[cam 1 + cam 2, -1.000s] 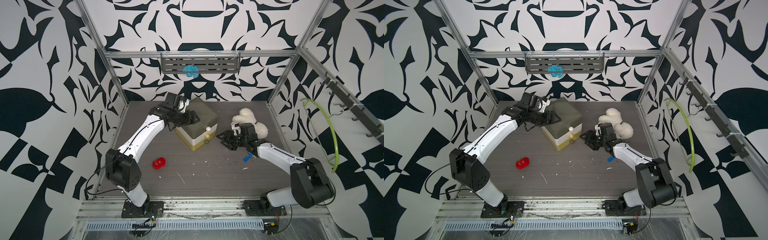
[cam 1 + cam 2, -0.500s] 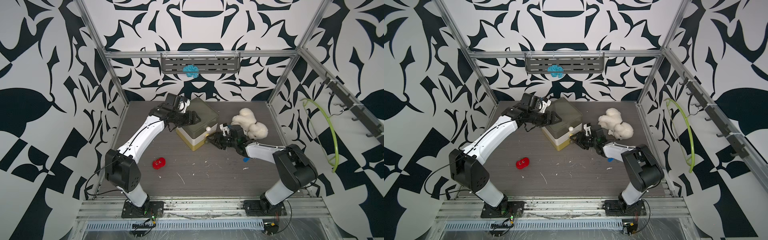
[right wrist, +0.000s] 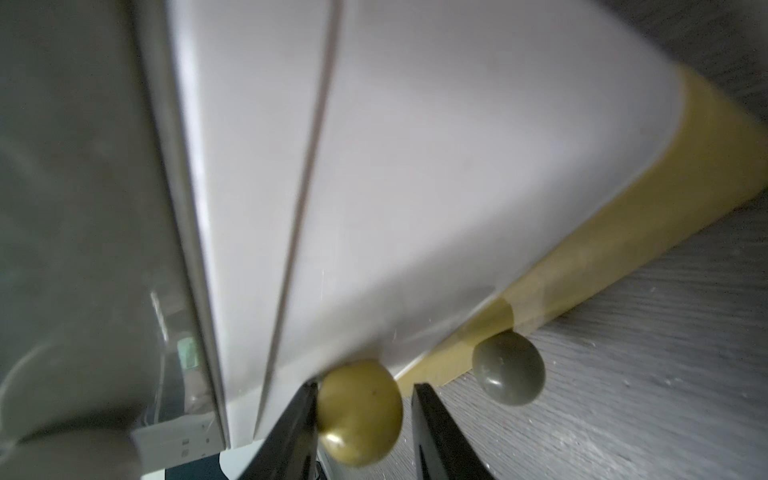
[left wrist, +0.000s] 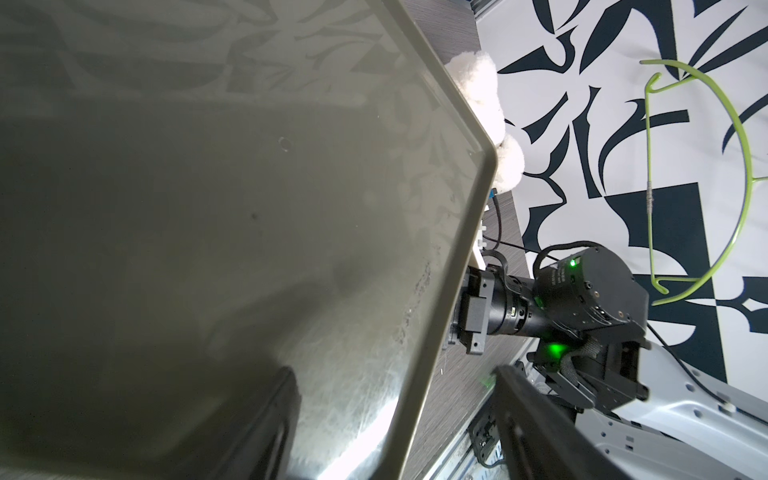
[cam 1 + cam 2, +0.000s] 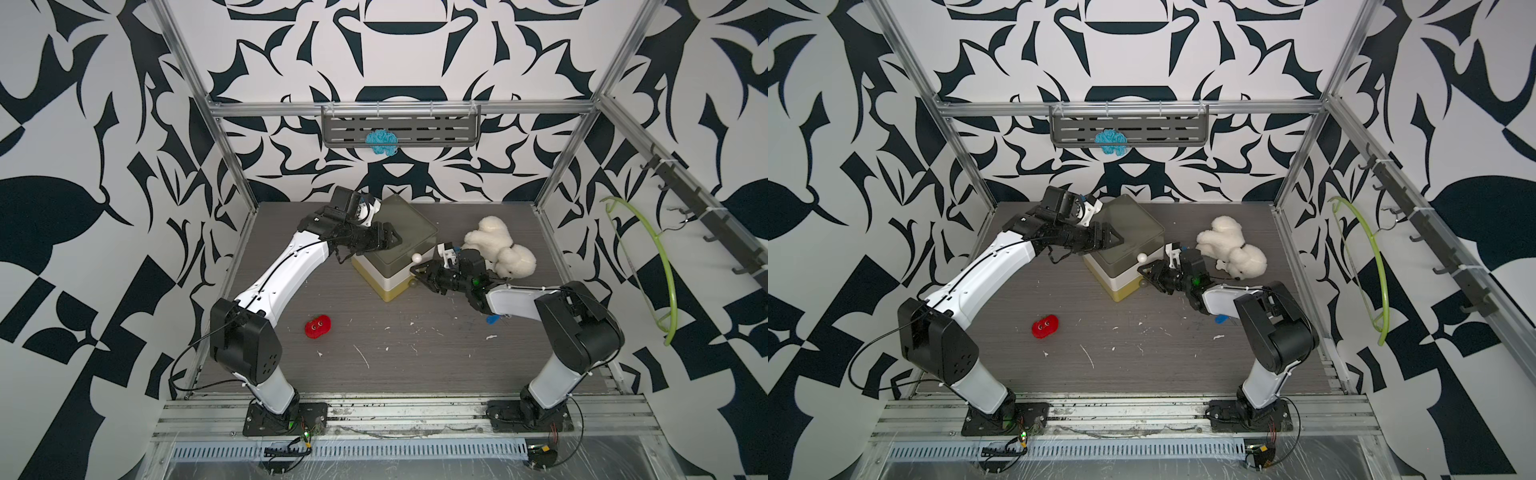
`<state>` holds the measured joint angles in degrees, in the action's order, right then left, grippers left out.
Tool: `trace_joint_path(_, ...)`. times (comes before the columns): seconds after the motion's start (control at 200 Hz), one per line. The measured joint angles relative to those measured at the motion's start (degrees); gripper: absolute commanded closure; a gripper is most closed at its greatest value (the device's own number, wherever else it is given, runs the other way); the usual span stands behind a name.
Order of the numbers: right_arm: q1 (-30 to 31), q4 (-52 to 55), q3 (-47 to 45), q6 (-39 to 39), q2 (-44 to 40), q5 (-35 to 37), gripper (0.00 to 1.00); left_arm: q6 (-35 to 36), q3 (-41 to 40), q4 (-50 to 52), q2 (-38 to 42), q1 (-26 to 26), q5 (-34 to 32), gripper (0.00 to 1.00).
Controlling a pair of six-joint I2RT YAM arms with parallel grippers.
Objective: Take the keys out of the drawer
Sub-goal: Open the drawer in the storage box.
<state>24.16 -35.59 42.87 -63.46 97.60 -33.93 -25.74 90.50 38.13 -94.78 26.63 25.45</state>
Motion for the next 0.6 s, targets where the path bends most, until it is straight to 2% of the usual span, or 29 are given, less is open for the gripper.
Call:
trace_joint_path(0.08,0.0,-0.5,0.0,-0.6,0.2,-0.5,0.66,0.7,0.0,0.3,0.0,0.0,0.0,0.2)
trace_joint_path(0.125,-0.1,-0.5,0.1,-0.7,0.2,-0.9,0.75,1.2,0.3,0.7,-0.1,0.0,0.0,0.21)
trace_joint_path(0.265,-0.2,3.0,1.7,0.4,0.2,-1.9,0.87,1.7,1.2,1.0,-0.9,0.0,0.1,0.2)
trace_joint_path(0.6,0.4,2.9,-1.8,1.1,-3.6,2.4,0.9,1.4,1.0,0.4,-1.0,0.0,0.1,0.21)
